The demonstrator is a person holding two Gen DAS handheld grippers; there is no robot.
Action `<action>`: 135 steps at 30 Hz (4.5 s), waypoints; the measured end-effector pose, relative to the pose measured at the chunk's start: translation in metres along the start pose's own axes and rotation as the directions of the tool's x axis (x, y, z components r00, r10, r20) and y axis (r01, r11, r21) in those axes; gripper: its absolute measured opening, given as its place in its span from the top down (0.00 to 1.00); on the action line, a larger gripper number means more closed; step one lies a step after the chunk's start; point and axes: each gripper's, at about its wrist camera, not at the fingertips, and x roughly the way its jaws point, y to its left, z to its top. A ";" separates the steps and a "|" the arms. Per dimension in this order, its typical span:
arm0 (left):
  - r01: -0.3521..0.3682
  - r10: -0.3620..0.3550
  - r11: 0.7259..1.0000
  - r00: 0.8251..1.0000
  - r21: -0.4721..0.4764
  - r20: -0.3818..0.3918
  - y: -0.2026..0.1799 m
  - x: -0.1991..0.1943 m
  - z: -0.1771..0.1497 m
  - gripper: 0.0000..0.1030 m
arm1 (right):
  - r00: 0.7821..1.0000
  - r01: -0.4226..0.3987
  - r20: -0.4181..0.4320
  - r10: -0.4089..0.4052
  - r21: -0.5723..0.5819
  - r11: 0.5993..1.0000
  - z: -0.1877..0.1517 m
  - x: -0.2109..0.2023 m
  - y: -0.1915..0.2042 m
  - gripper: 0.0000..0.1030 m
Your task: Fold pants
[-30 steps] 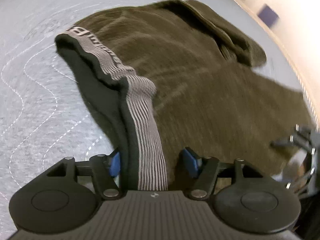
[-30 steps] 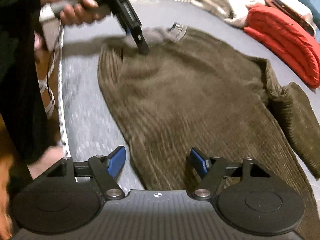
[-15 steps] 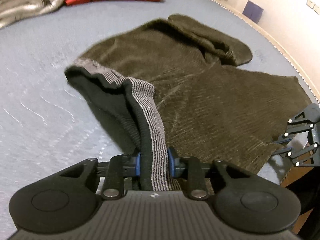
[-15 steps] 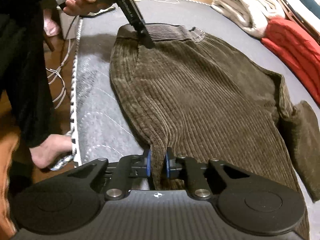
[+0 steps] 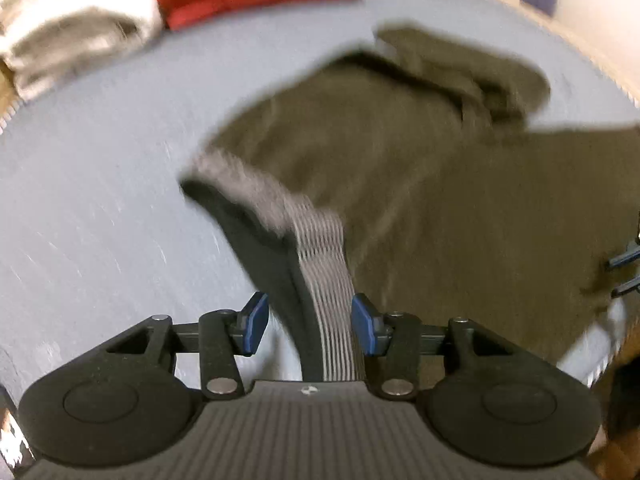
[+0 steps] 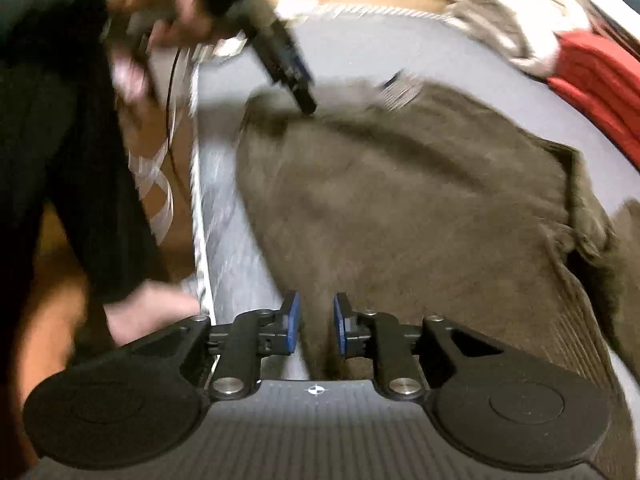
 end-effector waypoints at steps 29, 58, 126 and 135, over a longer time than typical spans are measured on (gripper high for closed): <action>0.076 -0.088 0.994 0.982 0.076 0.168 -0.145 0.062 0.114 0.70 | 0.703 0.388 -0.036 -0.711 0.857 0.340 -0.082 -0.089 -0.276 0.50; 0.063 -0.067 0.997 0.987 0.036 0.144 -0.140 0.071 0.128 0.62 | 0.927 0.192 0.203 -0.314 0.461 0.866 -0.056 -0.071 -0.203 0.87; 0.157 -0.214 0.927 0.967 0.342 0.136 -0.203 0.142 0.187 0.84 | 0.493 -0.396 0.150 -0.857 0.916 -0.067 -0.229 -0.148 -0.359 0.77; 0.143 -0.170 0.940 0.983 0.311 0.063 -0.155 0.110 0.178 0.86 | 0.524 -0.465 0.106 -0.845 0.867 -0.180 -0.249 -0.133 -0.374 0.59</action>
